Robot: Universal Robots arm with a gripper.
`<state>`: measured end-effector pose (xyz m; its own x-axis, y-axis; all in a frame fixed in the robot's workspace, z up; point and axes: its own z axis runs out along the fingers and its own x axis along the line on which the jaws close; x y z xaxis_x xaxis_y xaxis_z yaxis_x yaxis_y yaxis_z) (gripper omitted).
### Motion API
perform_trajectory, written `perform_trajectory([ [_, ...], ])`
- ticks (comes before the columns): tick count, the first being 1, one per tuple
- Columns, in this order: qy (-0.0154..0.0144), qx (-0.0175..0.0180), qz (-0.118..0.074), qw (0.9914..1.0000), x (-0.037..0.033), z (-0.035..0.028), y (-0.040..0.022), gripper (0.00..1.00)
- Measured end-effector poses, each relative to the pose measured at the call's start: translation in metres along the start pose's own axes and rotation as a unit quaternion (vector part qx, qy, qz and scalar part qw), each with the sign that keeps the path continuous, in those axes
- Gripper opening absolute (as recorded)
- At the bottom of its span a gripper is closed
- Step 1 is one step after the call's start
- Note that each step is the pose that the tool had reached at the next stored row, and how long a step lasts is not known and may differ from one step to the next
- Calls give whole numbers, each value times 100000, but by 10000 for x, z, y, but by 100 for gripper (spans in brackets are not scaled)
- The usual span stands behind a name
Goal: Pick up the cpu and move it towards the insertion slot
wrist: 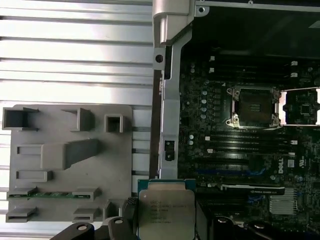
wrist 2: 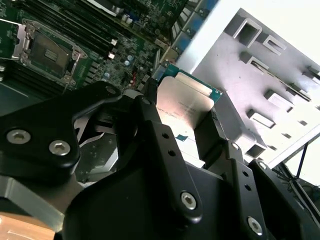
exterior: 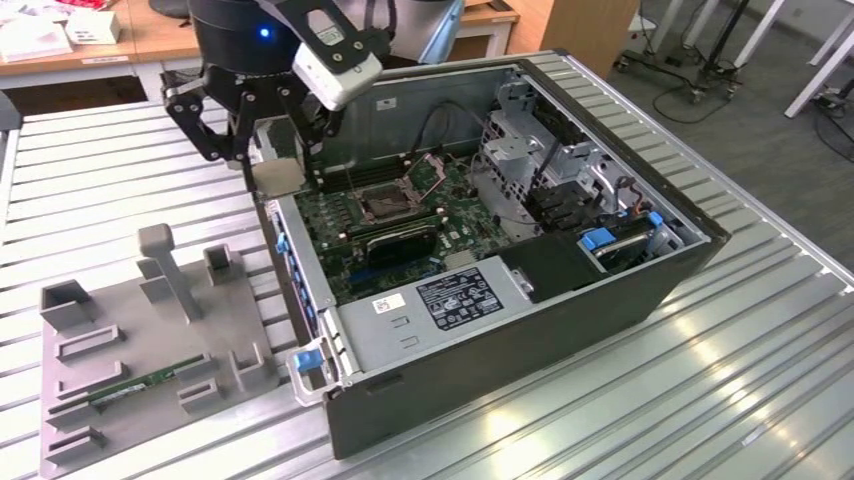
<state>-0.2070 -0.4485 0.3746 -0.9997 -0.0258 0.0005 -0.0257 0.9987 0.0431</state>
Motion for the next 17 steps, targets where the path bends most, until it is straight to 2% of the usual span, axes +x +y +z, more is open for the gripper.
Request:
perform_trajectory([
  [17,-3,-3,5,100000,-391,1,-10,54],
])
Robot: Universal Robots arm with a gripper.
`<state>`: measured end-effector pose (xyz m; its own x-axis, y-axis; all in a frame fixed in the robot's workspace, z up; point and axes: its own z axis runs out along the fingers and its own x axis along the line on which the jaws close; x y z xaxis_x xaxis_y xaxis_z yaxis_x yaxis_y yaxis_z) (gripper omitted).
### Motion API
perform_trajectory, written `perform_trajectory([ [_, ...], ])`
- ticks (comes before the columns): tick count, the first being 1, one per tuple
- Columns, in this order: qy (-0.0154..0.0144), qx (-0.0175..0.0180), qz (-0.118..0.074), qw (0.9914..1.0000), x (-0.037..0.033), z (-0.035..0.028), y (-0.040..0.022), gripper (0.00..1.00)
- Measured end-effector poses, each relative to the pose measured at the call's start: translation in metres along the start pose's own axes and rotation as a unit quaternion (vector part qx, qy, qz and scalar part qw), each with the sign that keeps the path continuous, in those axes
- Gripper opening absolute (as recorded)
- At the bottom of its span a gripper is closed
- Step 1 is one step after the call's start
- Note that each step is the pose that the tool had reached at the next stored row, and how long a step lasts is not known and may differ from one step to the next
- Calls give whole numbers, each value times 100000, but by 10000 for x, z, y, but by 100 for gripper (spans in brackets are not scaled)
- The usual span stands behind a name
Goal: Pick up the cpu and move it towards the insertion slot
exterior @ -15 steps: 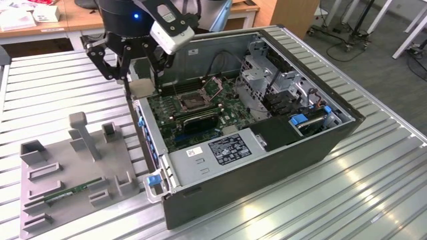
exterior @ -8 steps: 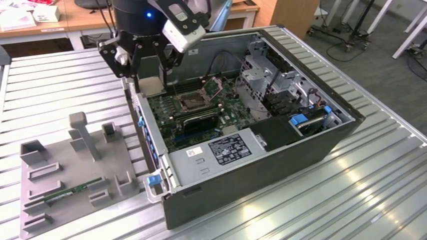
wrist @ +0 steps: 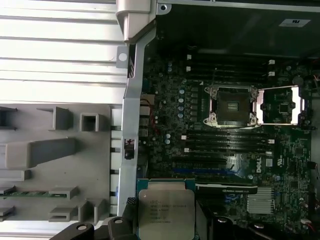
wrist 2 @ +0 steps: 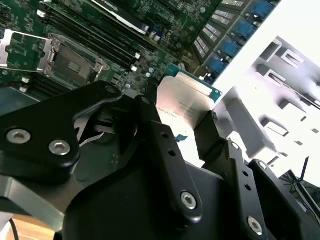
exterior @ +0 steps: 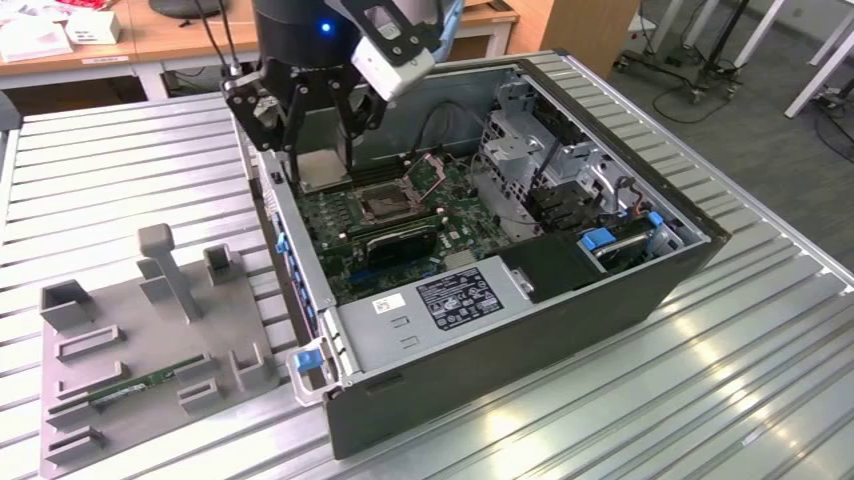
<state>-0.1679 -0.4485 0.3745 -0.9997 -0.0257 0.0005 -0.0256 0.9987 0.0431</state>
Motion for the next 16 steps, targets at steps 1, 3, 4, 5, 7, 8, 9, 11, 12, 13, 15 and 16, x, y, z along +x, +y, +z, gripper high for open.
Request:
perform_trajectory([
  [1,2,2,-1,100000,-23,0,-1,54],
  [3,1,3,-1,100000,-71,0,-2,54],
  [4,1,3,-1,100000,-95,0,-3,54],
  [5,2,3,-7,100000,-121,0,-3,54],
  [7,0,2,2,100000,-195,0,-5,54],
  [8,-1,-1,1,100000,-220,0,-6,54],
  [9,1,0,-4,100000,-244,0,-6,54],
  [11,-1,2,-6,100000,-295,0,-8,54],
  [12,2,5,-5,100000,-320,0,-8,54],
  [13,1,4,-2,100000,-343,0,-9,54],
  [15,-1,0,1,100000,-388,0,-10,54],
  [16,1,-1,0,100000,-412,0,-11,54],
])
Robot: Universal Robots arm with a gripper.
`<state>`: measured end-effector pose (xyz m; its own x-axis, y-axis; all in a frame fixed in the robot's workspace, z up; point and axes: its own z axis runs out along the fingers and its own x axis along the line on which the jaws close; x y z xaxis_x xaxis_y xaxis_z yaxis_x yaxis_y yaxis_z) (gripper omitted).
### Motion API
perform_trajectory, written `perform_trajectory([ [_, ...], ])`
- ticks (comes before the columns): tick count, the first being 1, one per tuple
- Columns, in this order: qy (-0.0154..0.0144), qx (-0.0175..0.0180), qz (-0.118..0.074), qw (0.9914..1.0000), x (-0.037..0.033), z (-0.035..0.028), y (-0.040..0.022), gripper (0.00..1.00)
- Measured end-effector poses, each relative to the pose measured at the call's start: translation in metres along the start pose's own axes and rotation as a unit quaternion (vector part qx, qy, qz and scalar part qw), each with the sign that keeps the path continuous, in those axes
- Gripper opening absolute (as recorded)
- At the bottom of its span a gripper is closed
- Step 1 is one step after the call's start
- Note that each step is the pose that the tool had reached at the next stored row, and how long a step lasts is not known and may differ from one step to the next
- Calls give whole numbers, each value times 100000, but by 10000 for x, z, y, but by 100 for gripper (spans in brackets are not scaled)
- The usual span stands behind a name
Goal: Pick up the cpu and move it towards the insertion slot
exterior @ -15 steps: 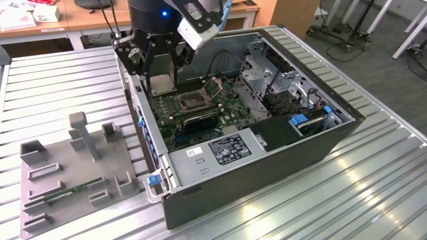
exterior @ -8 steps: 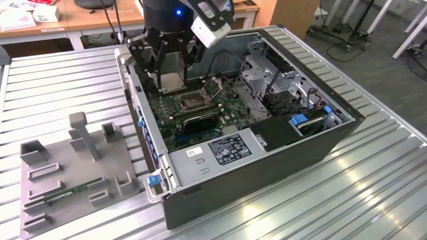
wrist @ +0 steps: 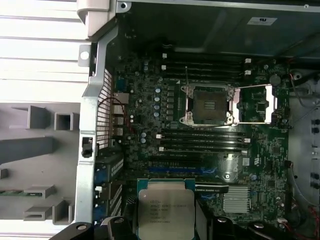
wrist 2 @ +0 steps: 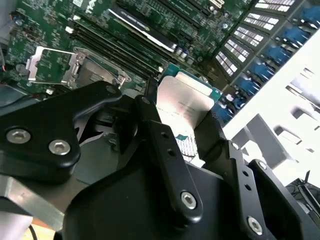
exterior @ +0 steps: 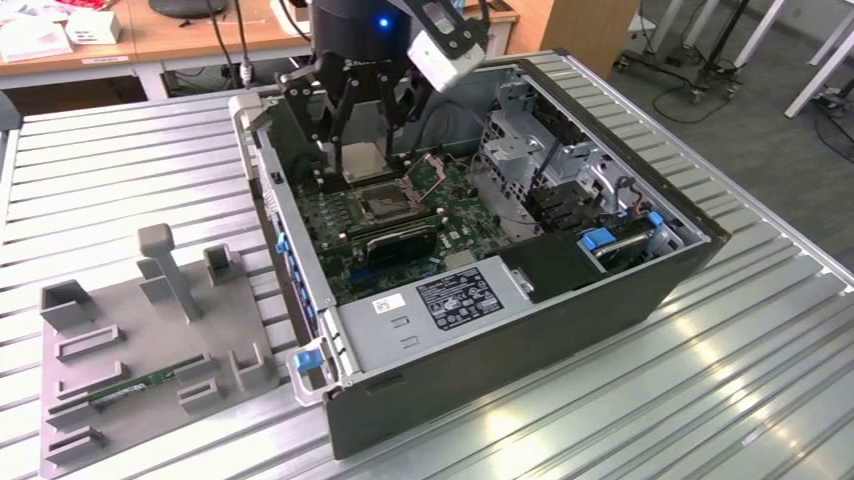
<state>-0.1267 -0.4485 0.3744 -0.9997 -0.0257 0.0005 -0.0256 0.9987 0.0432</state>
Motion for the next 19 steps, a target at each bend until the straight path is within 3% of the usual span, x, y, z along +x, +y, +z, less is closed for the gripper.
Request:
perform_trajectory([
  [19,0,4,-3,100000,-509,4,-13,54],
])
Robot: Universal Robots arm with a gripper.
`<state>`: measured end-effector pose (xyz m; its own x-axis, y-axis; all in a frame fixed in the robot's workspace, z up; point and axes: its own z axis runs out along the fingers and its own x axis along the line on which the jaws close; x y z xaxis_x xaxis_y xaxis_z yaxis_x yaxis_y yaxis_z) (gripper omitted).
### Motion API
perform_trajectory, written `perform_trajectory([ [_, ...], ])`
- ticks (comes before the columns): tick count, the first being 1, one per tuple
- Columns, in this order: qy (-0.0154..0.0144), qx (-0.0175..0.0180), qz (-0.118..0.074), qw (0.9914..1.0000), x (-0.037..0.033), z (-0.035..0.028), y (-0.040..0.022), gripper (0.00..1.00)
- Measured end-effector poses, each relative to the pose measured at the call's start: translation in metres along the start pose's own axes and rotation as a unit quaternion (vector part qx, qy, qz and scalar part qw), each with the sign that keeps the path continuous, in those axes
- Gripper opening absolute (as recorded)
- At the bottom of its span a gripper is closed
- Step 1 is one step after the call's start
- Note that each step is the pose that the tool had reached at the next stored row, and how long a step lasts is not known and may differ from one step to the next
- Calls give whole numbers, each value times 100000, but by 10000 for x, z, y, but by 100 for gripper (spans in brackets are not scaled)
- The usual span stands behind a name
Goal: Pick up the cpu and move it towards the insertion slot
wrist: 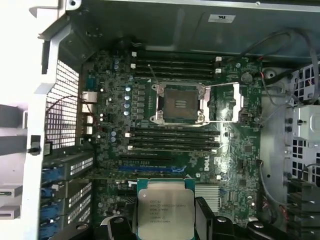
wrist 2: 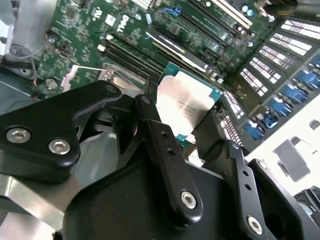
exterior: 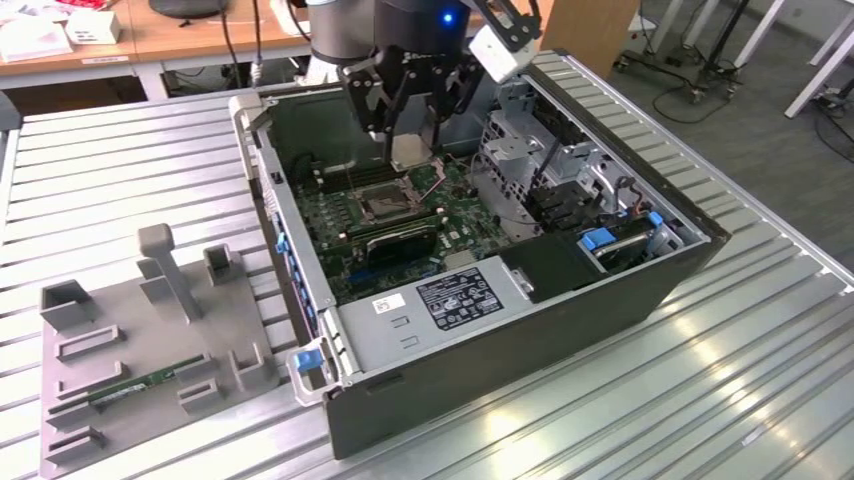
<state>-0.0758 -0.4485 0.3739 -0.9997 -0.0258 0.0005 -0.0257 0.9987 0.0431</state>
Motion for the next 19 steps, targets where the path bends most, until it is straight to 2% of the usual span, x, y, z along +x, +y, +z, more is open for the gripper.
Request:
perform_trajectory([
  [6,0,-2,-1,100000,-153,2,-4,54],
  [8,2,0,0,100000,-182,2,-5,54],
  [19,-2,-6,2,100000,-188,3,-4,54],
])
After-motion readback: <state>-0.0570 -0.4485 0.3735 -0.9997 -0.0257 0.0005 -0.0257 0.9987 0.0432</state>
